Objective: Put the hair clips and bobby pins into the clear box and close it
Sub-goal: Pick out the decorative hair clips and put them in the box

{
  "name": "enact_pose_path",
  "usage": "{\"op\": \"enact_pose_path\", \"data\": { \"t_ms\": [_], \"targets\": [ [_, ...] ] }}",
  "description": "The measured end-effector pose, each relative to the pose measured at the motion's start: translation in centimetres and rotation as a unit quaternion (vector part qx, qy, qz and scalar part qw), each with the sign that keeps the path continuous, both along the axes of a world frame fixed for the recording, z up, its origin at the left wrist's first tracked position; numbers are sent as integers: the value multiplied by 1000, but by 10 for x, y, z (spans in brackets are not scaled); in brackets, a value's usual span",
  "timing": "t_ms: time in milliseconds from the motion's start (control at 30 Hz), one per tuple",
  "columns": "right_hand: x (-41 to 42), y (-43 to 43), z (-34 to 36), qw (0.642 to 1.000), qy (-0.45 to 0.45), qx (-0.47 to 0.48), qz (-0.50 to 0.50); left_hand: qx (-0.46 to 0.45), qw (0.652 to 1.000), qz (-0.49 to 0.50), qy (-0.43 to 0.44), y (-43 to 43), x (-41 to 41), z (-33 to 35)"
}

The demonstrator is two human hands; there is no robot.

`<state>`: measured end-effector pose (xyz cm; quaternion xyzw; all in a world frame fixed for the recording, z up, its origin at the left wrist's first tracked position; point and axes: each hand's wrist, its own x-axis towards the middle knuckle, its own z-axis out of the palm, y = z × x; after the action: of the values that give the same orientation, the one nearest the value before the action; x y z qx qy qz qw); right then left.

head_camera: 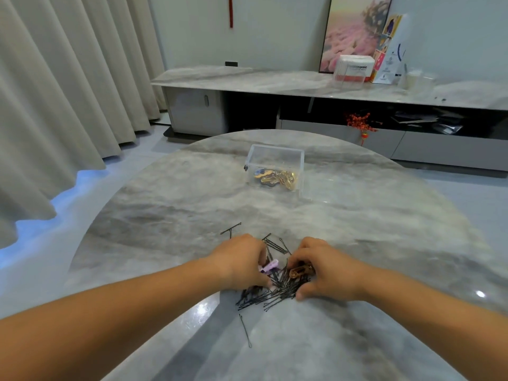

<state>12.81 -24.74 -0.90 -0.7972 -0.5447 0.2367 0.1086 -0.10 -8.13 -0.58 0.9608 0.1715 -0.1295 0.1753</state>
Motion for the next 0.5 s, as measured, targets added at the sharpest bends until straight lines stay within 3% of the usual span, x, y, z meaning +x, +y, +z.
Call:
{"op": "enact_pose_path", "data": {
  "t_ms": [300, 500],
  "targets": [
    [2, -1, 3, 999, 13, 17, -37, -18, 996, -31, 81, 3, 5, 3],
    [4, 3, 6, 998, 9, 10, -62, -36, 996, -47, 65, 3, 4, 5]
  ]
}}
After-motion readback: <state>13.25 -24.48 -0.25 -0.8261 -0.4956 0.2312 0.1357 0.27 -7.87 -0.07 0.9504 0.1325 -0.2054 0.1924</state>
